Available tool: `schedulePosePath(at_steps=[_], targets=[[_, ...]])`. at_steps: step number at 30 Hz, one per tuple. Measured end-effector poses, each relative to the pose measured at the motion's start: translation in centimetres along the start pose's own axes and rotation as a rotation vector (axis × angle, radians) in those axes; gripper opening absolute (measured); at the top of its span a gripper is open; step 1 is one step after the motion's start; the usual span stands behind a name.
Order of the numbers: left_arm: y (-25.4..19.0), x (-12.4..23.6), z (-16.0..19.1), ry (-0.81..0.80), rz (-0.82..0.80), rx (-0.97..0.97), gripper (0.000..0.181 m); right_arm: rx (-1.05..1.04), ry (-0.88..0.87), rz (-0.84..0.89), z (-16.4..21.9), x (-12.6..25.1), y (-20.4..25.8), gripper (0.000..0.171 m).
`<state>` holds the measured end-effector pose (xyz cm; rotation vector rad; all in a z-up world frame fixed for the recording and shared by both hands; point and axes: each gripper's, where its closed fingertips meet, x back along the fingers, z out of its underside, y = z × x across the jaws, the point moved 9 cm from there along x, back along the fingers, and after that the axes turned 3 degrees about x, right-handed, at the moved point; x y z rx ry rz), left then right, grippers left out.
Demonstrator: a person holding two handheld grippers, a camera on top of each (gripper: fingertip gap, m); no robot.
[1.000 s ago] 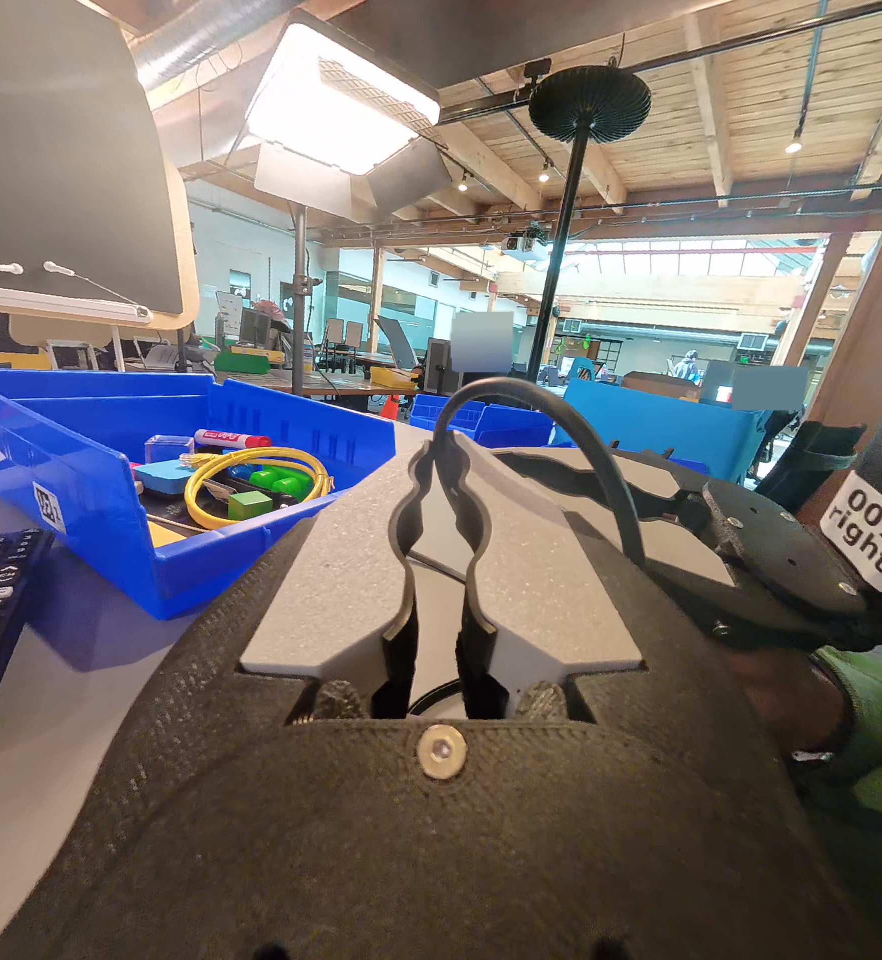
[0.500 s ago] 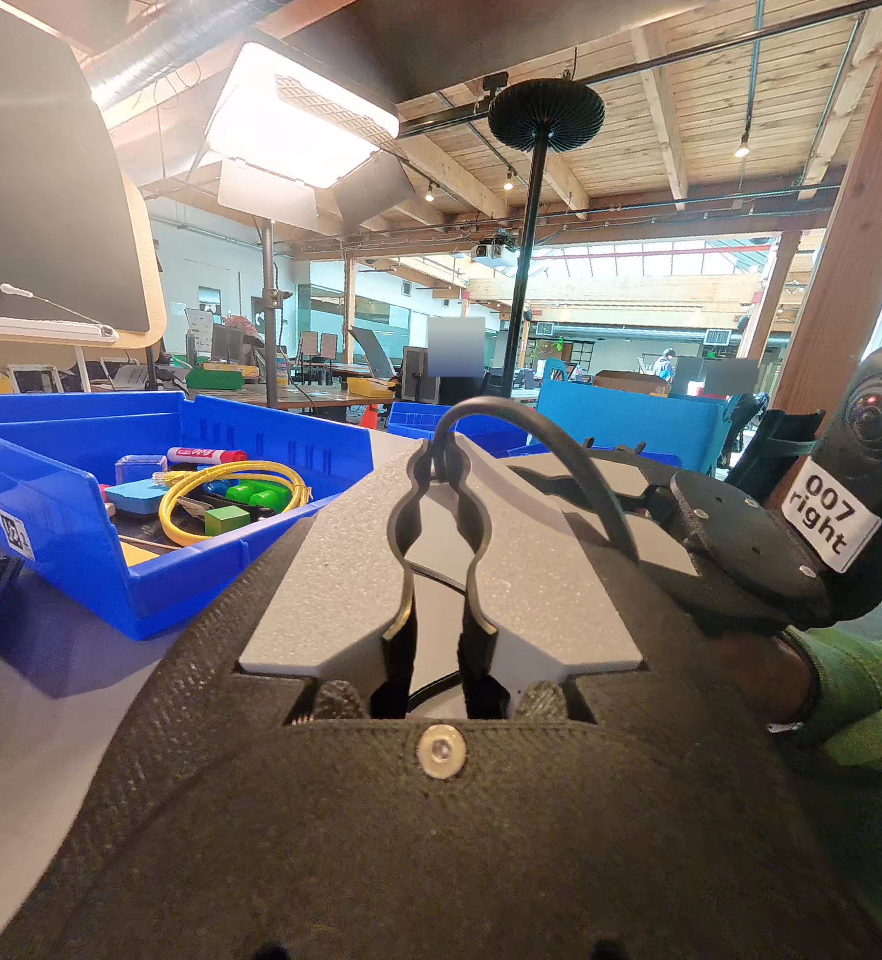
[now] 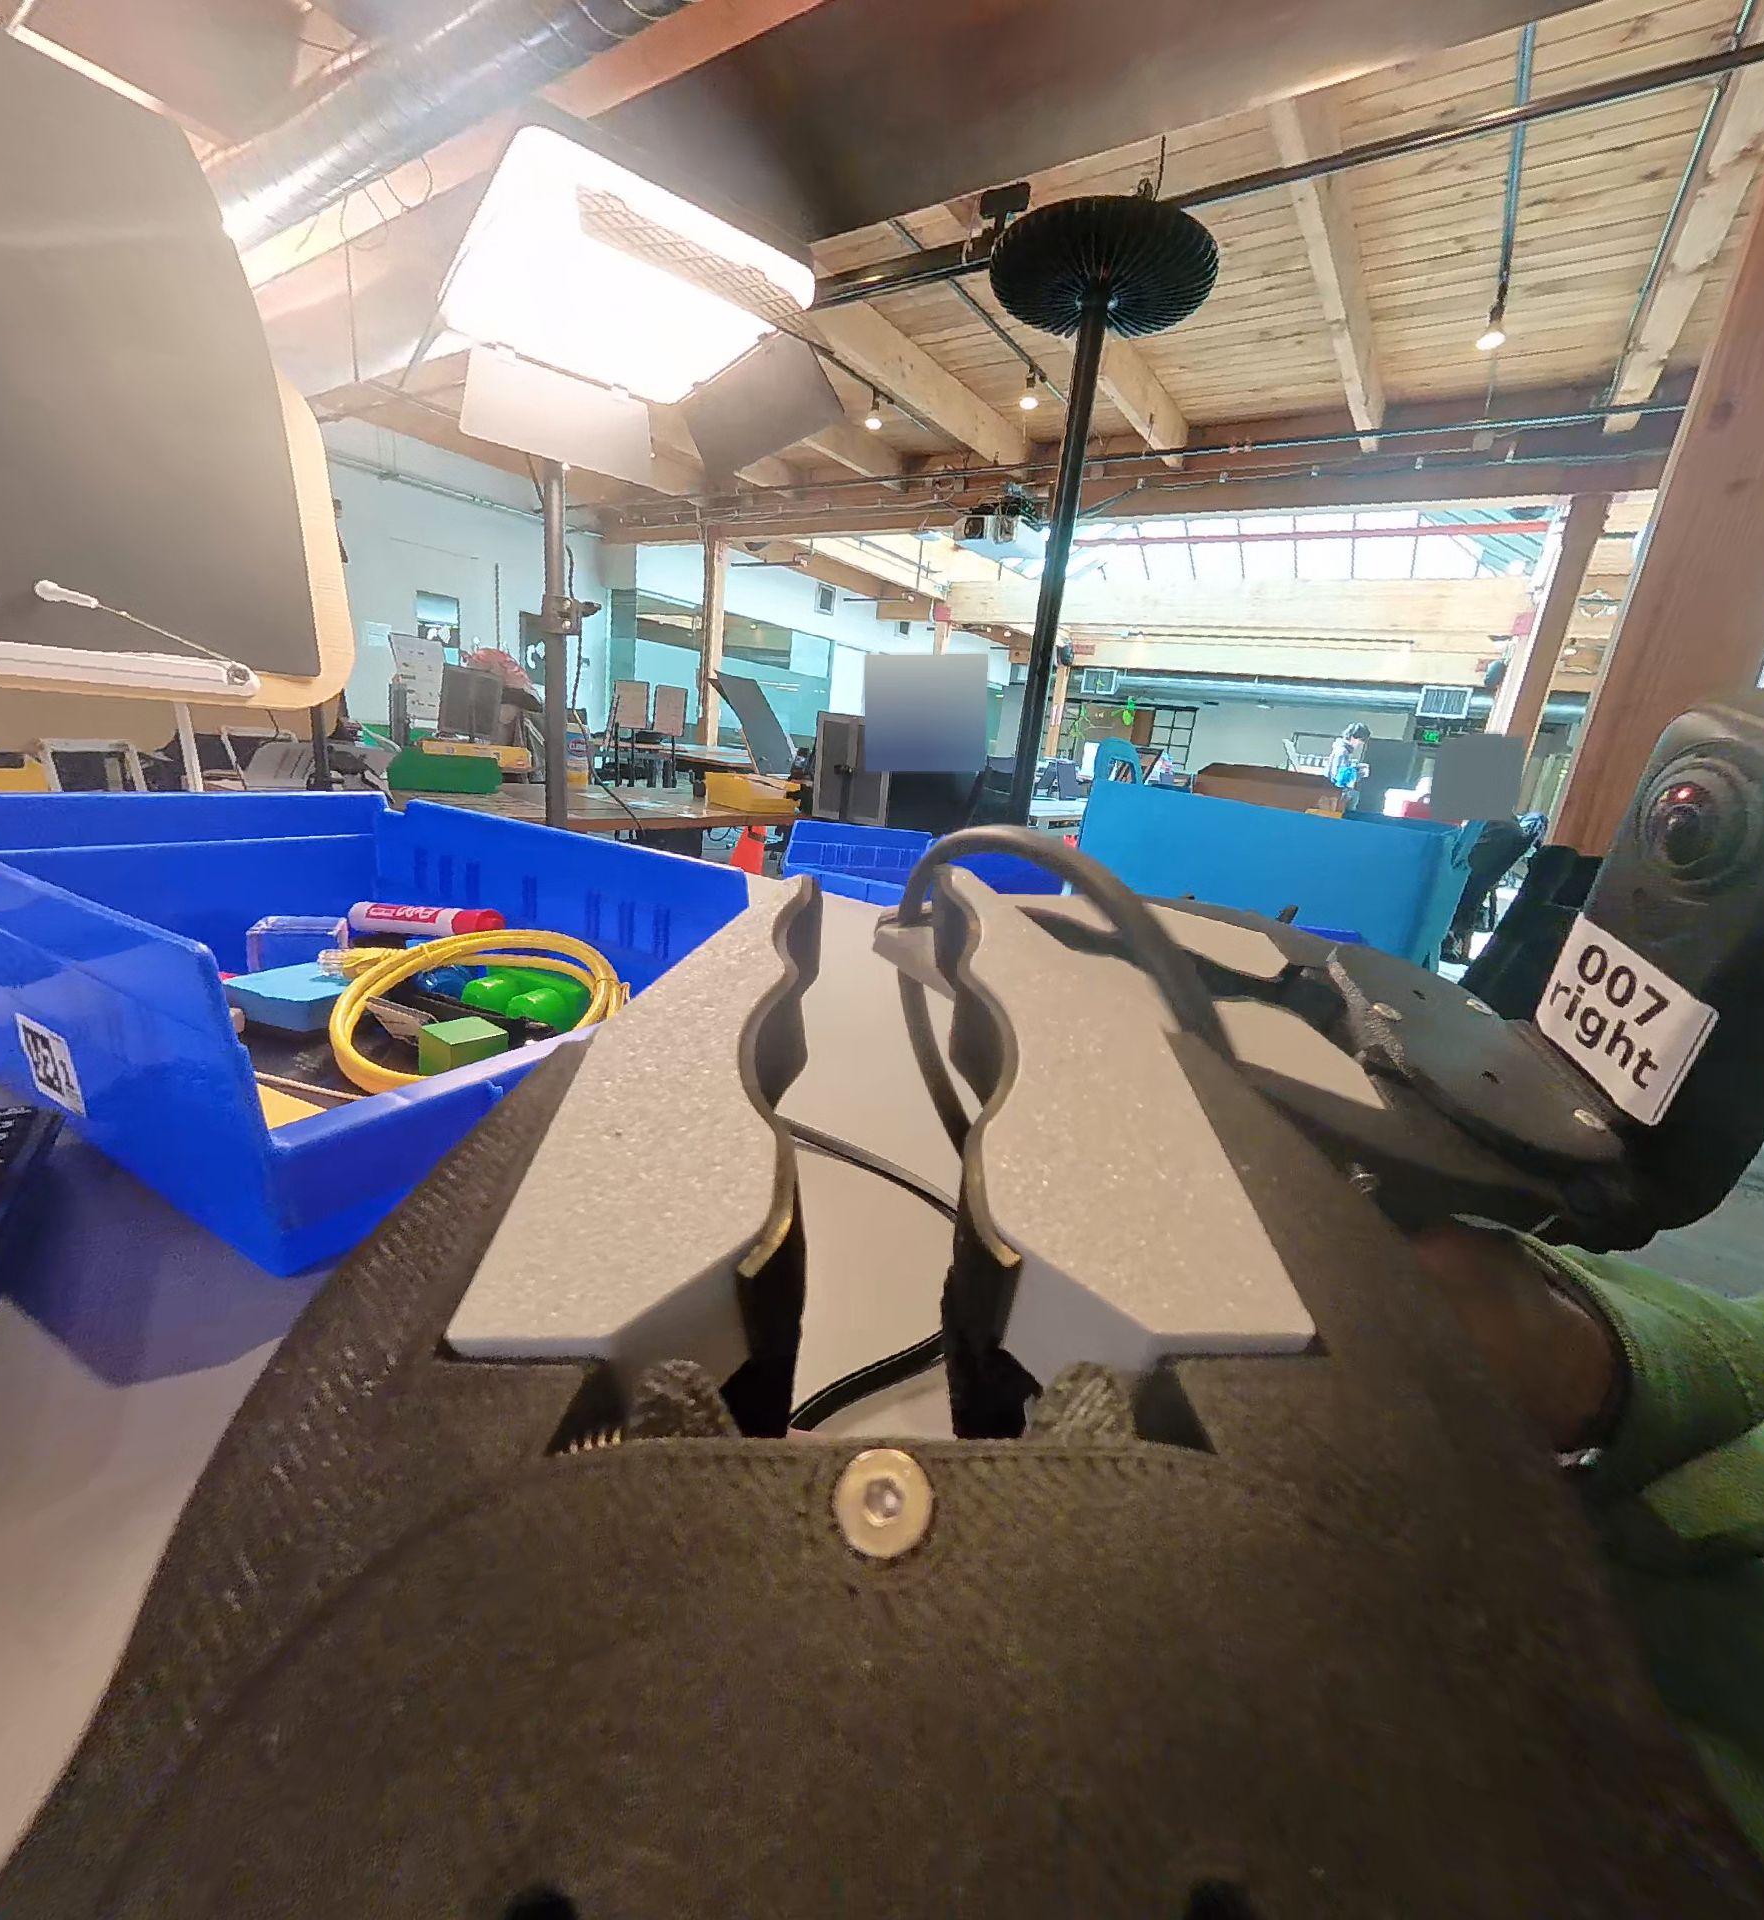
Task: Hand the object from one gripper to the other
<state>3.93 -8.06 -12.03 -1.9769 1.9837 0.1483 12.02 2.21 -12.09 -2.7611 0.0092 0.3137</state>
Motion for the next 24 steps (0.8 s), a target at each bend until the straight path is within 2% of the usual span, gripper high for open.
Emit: schedulePosePath(at_steps=[7,17,24], targets=[[-0.34,-0.85,0.68,0.177,0.037,0.013,0.022,-0.102,-0.061,0.006,-0.21,0.50,-0.86,0.005],[-0.50,-0.89,0.74,0.197,0.066,0.014,0.020,-0.150,-0.104,-0.050,-0.41,0.57,-0.70,0.006],[-0.62,-0.82,0.72,0.193,0.084,0.010,0.004,-0.136,-0.116,-0.109,-0.56,0.55,-0.03,0.007]])
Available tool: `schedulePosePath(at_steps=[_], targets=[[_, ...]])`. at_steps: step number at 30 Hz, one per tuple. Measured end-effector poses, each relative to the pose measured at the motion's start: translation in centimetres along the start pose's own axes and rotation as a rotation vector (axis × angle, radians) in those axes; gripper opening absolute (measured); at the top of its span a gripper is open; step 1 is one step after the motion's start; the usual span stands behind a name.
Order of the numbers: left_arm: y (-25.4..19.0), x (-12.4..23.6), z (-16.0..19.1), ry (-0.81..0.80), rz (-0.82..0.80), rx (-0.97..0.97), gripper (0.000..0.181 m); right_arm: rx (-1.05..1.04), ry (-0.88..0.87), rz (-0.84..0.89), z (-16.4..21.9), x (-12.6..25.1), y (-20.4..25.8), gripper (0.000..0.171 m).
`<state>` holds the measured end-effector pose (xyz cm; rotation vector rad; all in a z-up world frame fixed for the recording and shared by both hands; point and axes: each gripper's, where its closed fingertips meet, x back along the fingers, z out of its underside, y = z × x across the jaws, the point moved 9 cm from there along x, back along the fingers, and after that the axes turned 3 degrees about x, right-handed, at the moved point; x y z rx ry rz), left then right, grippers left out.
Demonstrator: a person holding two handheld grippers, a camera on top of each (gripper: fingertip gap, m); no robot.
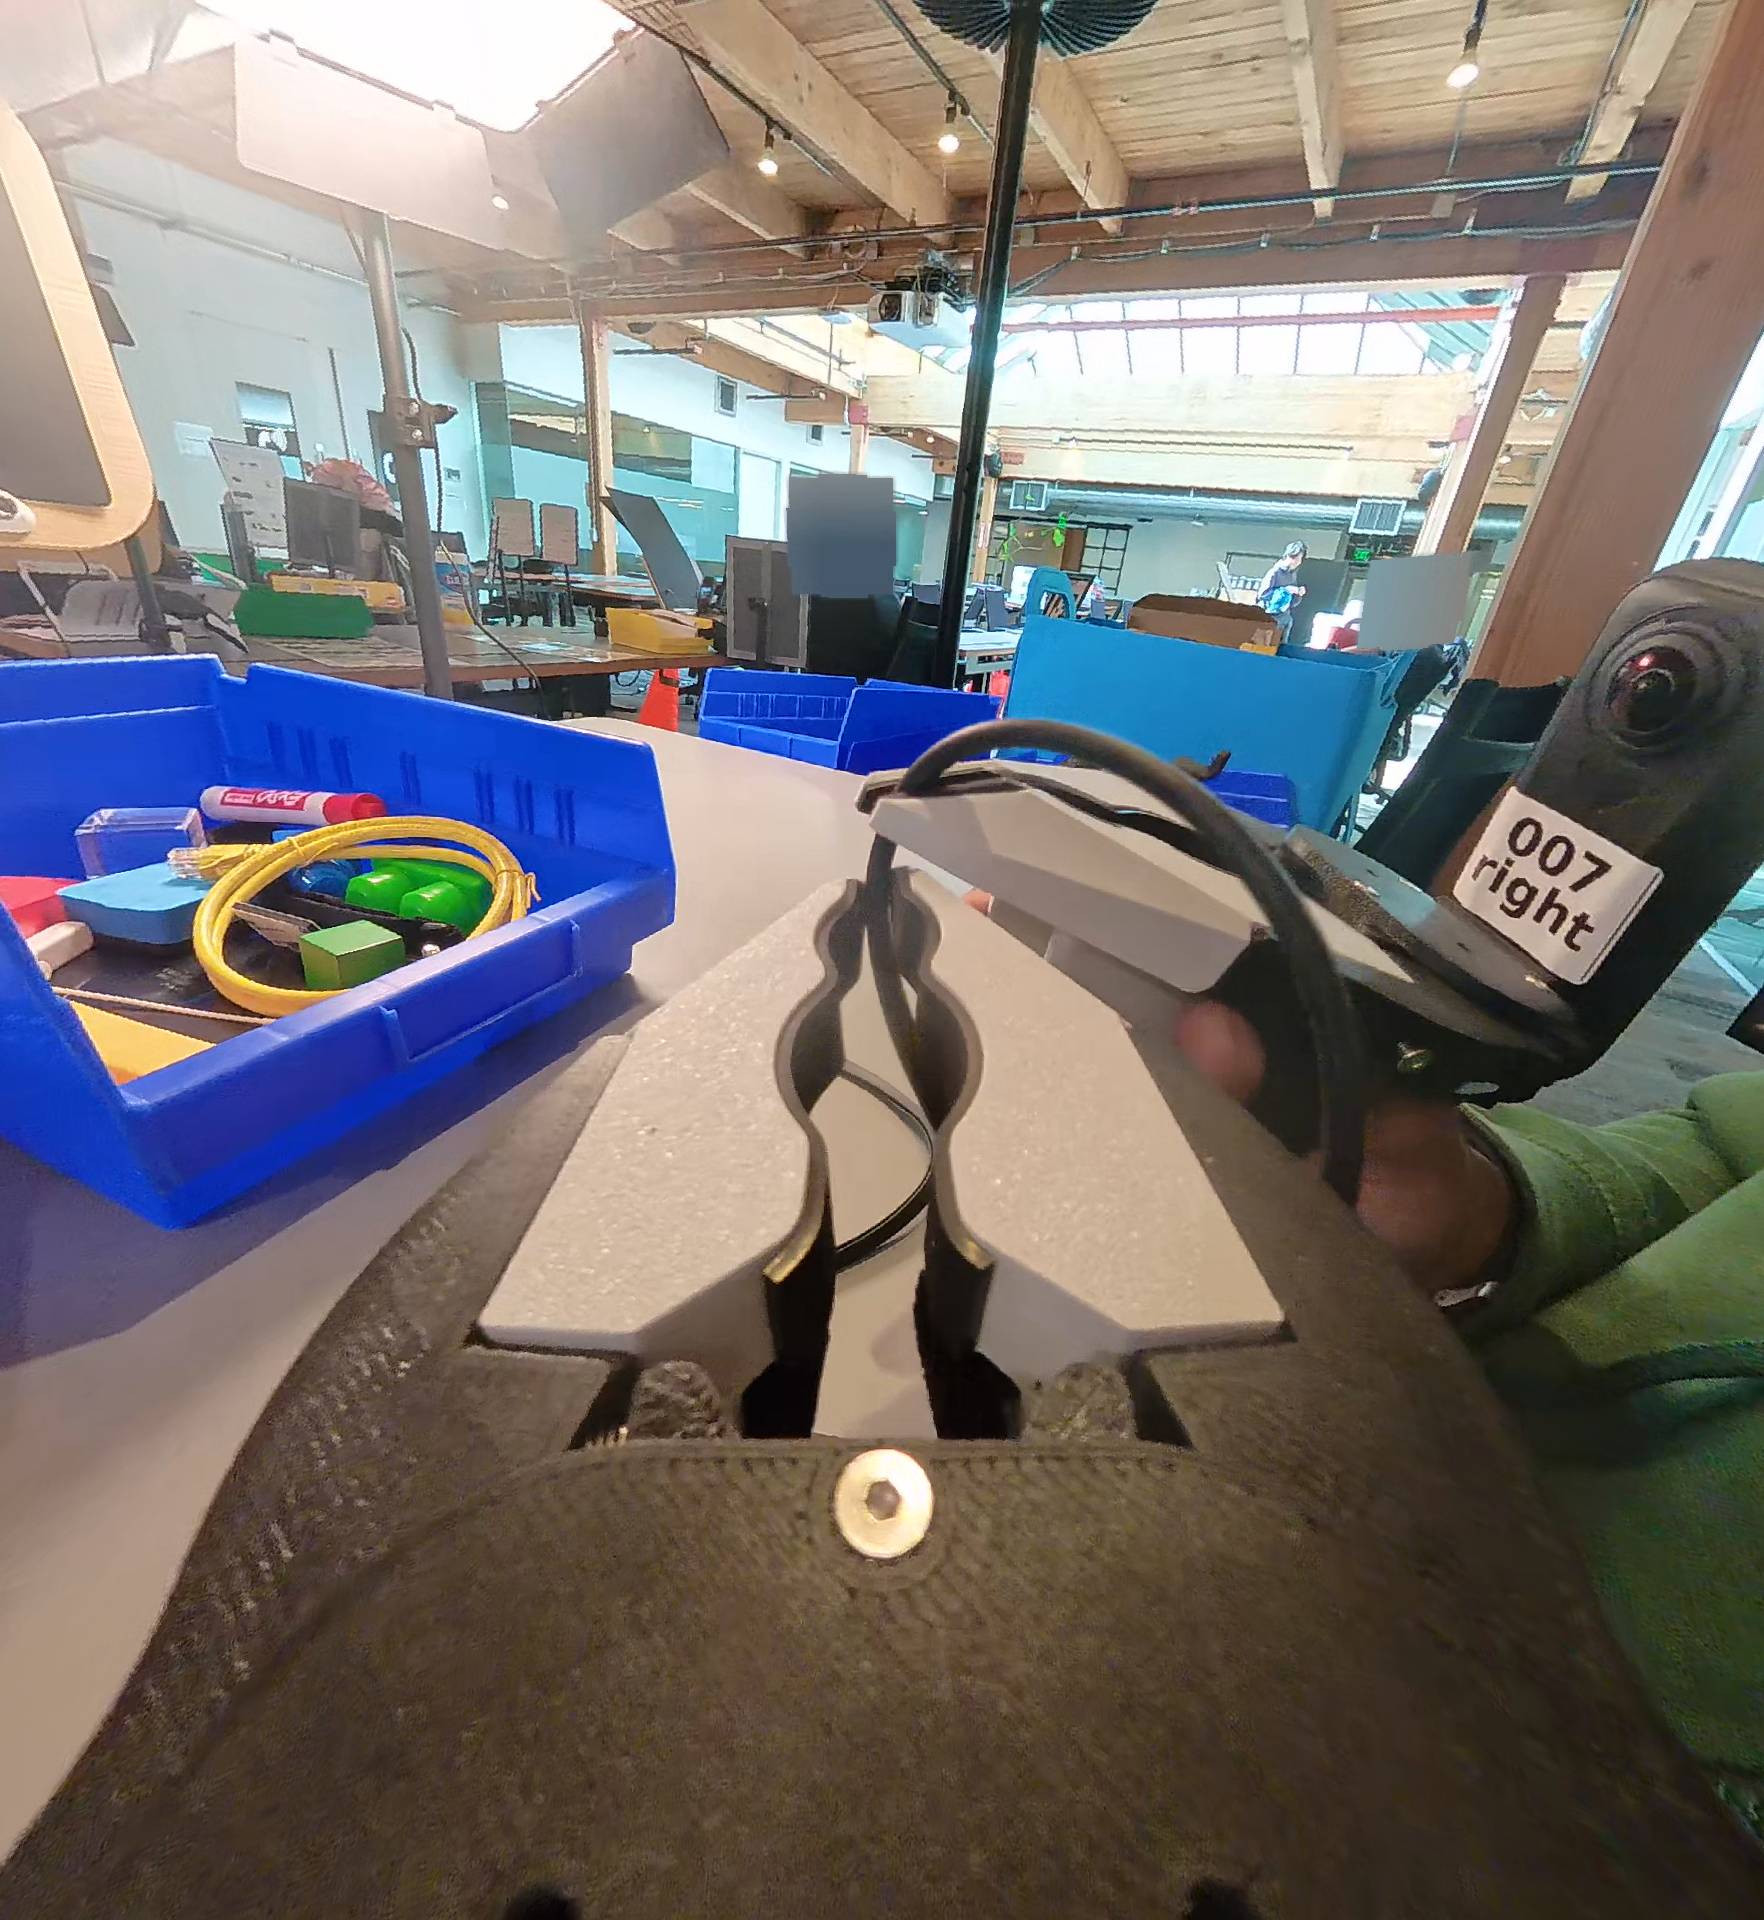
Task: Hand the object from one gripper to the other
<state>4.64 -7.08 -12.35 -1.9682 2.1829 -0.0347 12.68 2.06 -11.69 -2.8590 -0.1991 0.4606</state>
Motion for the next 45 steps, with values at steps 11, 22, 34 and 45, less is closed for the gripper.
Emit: schedulePosePath(at_steps=[11,22,34,45], targets=[[2.0,1.7,-0.7,-0.176,-0.002,0.181,0.004,0.000,0.012,-0.028,0.1,-0.2,0.3,0.012],[0.9,1.6,-0.7,-0.203,0.089,0.119,0.004,0.022,0.033,-0.063,0.2,-0.5,0.8,0.010],[0.5,1.5,-0.6,-0.209,0.078,0.088,0.010,-0.010,0.022,-0.027,0.1,-0.3,0.2,0.005],[0.3,0.6,-0.3,-0.078,-0.001,0.049,0.013,-0.068,-0.008,0.007,0.0,0.0,-0.6,0.005]])
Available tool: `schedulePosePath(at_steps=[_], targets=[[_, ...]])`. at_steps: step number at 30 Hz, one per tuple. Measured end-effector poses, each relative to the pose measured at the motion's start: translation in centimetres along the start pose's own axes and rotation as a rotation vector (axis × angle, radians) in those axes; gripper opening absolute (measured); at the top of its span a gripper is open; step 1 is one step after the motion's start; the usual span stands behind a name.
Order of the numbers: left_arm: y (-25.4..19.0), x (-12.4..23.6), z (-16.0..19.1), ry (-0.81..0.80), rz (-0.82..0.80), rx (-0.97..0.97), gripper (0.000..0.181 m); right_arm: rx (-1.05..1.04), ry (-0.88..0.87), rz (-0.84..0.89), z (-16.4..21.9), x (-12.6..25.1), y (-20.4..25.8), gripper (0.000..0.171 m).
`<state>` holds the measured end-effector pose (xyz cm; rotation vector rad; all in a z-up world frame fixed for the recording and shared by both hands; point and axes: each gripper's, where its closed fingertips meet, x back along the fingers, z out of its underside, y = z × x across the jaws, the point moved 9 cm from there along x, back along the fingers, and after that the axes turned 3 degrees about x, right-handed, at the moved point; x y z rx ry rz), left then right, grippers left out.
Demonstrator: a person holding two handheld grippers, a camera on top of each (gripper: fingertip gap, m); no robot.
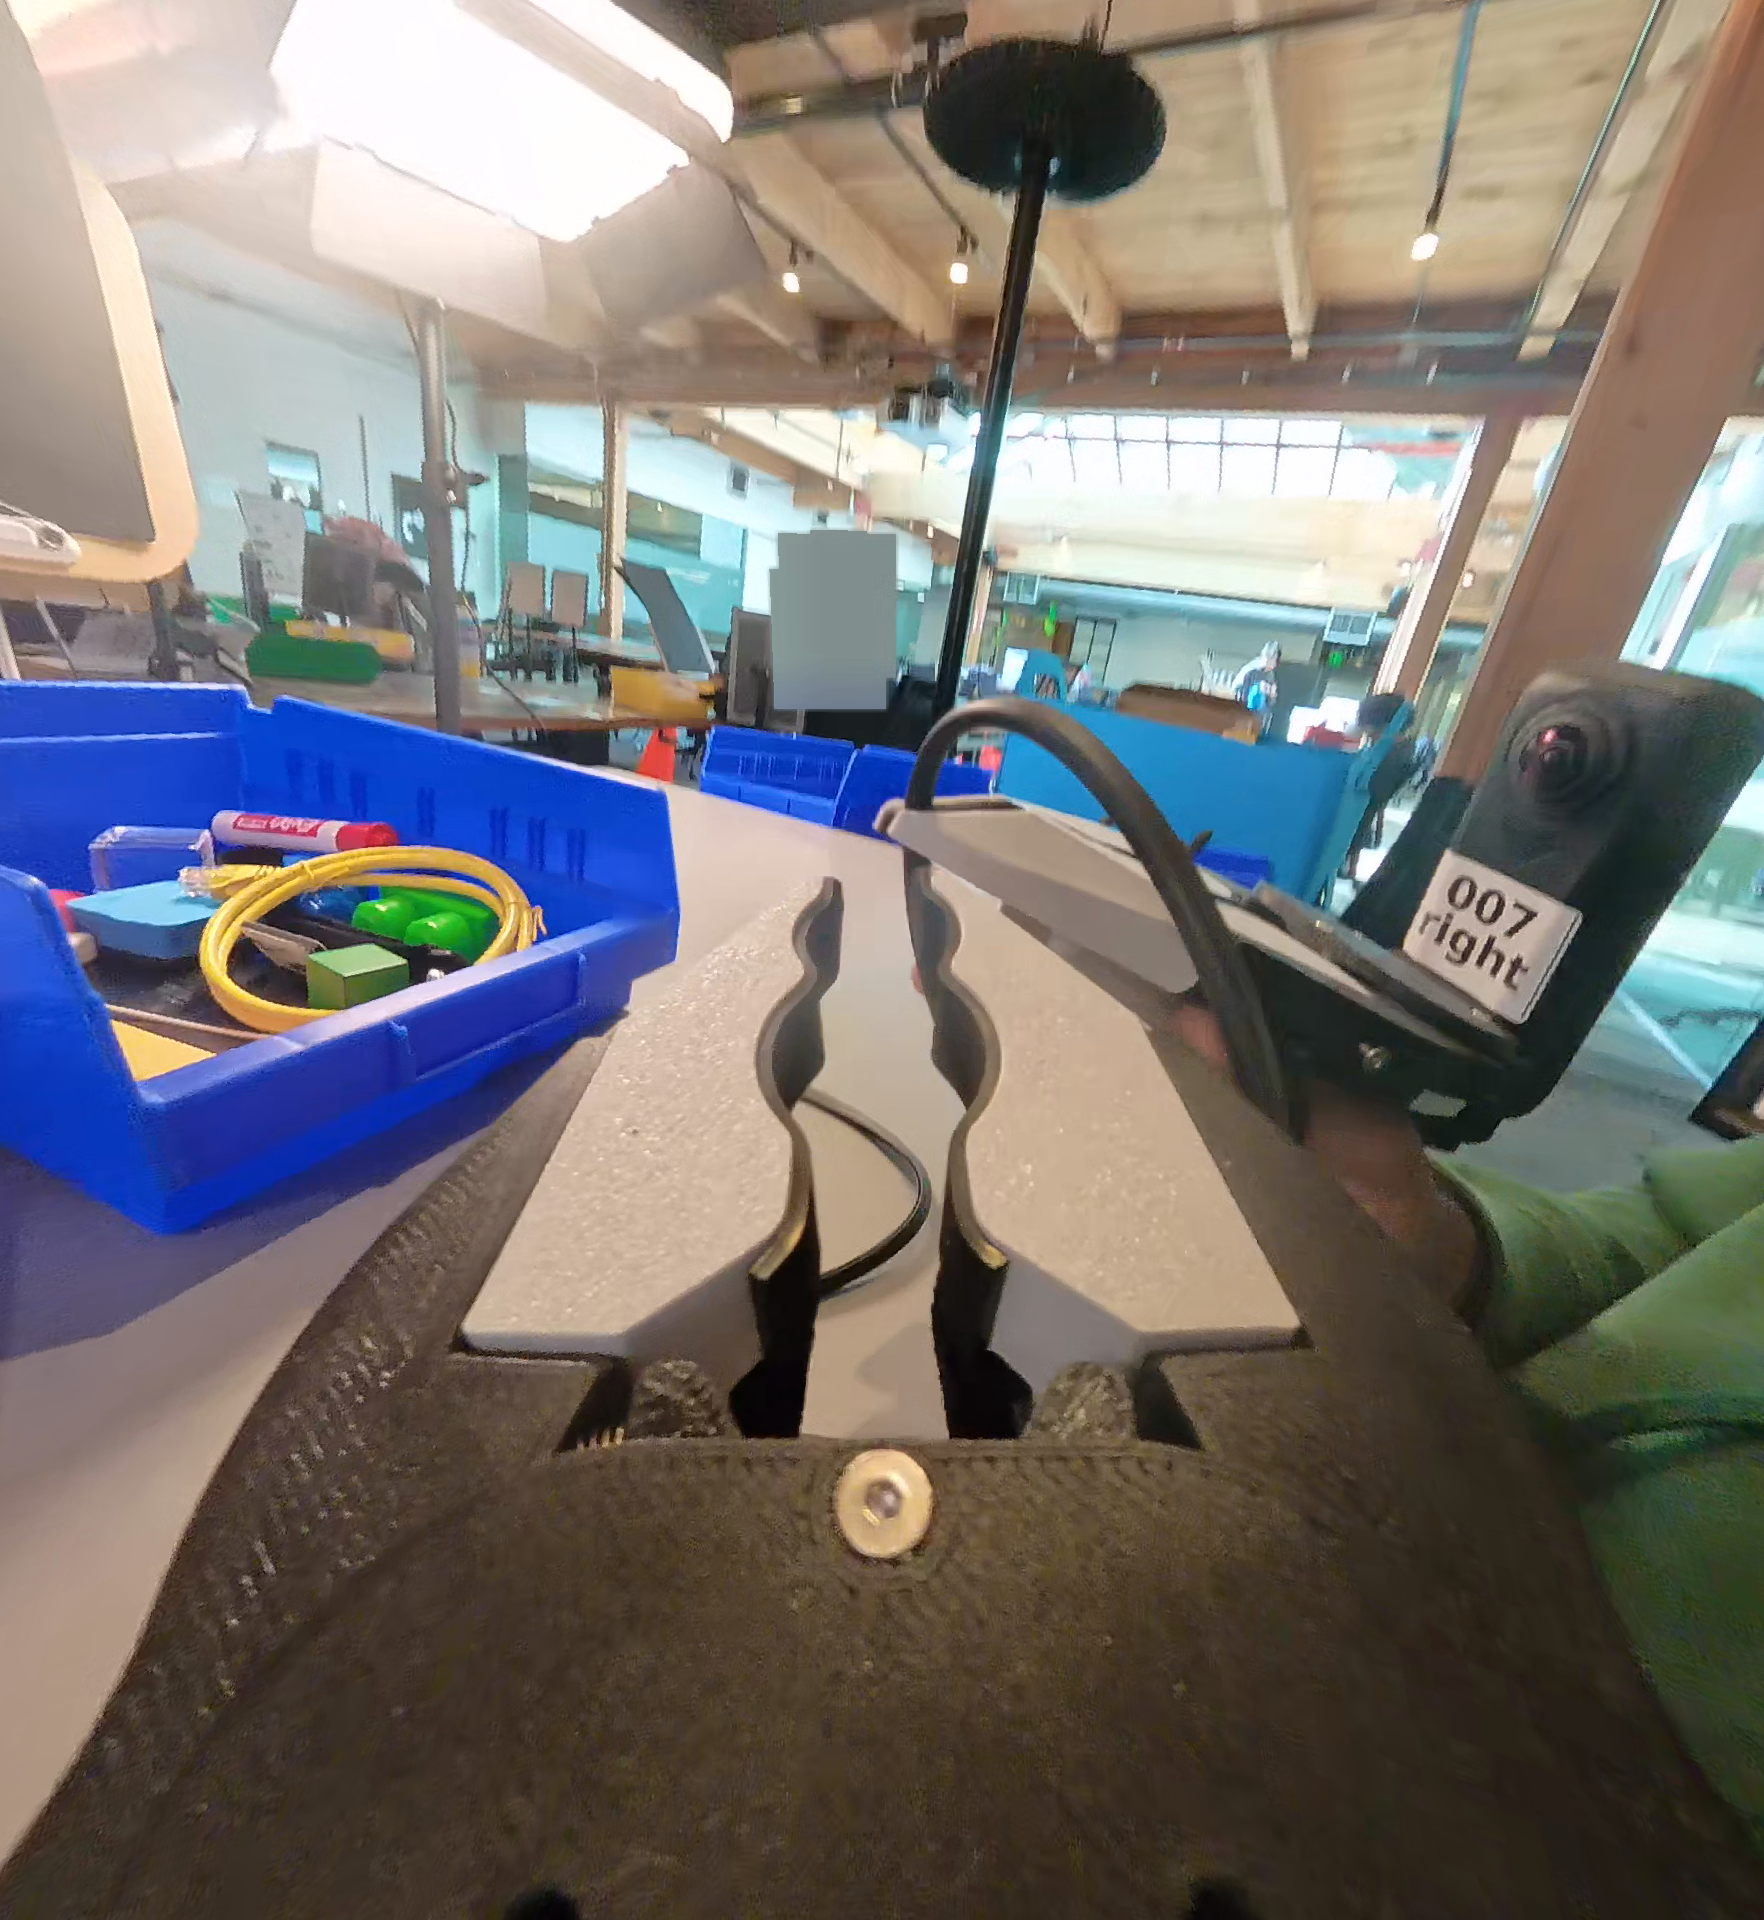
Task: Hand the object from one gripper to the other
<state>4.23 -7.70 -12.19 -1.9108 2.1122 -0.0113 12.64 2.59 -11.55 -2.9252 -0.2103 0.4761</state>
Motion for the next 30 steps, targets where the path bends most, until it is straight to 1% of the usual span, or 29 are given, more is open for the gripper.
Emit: schedulePosePath(at_steps=[2,5,8,11,15,19,22,25,30], targets=[[-0.3,-0.3,0.2,0.048,0.001,-0.031,0.013,0.005,-0.006,-0.013,0.0,0.0,0.2,0.005],[-0.8,-0.5,0.4,0.064,0.005,-0.080,0.014,0.014,-0.012,-0.035,-0.1,0.0,0.5,0.005],[-1.0,-0.5,0.4,0.069,0.010,-0.089,0.013,0.014,-0.019,-0.049,-0.1,0.0,0.6,0.004],[-0.8,-0.3,0.3,0.054,0.020,-0.074,0.006,0.018,-0.019,-0.055,-0.1,0.0,0.7,0.005],[-0.5,-0.1,0.2,0.029,0.004,-0.046,0.005,0.029,-0.015,-0.056,-0.1,0.0,0.8,0.006],[0.5,0.6,-0.3,-0.052,-0.032,0.013,0.005,0.031,-0.009,-0.058,0.0,-0.1,0.9,0.007],[1.2,1.0,-0.5,-0.101,-0.022,0.075,0.005,0.034,-0.004,-0.064,0.0,-0.1,0.9,0.007],[1.4,1.1,-0.5,-0.109,-0.017,0.097,0.005,0.038,0.000,-0.068,0.0,-0.2,1.0,0.007],[1.0,0.9,-0.5,-0.093,-0.019,0.058,0.005,0.030,0.001,-0.068,0.0,-0.2,0.9,0.007]])
